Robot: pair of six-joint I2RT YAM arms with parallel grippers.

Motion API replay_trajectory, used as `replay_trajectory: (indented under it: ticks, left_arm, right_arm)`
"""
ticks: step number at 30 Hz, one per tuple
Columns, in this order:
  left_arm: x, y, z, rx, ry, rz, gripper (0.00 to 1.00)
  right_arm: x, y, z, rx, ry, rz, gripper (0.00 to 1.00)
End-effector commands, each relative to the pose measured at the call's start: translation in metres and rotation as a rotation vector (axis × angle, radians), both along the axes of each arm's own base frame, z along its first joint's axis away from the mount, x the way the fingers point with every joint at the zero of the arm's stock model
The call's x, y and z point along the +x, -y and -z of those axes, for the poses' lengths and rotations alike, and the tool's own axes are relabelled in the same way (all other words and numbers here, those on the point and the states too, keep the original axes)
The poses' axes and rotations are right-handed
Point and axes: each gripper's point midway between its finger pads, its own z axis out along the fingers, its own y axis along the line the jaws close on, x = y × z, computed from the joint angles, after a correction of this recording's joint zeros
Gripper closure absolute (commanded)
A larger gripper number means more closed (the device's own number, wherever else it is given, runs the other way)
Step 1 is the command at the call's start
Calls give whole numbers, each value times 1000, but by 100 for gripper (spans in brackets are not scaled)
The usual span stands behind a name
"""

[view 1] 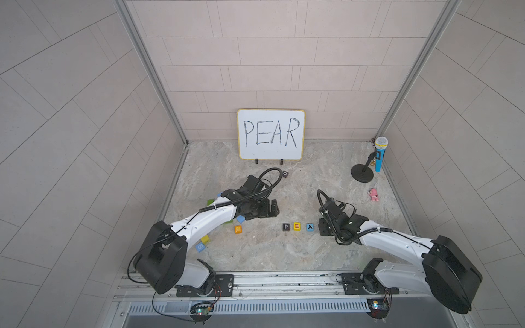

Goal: Spell the uppercase word “pear” with letter blocks
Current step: Place the letter block at the center of the board.

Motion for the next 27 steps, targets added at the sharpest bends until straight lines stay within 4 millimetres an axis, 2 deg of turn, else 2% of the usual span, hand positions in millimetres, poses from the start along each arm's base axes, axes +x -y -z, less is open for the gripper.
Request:
replay_trajectory:
  ticks: [1, 27]
  left_arm:
    - [4, 3, -13, -15, 40, 9, 0]
    - [4, 3, -13, -16, 40, 9, 0]
  right_arm:
    - [-3, 1, 2, -1, -5, 13, 55]
    - [-5, 1, -2, 13, -4, 20, 57]
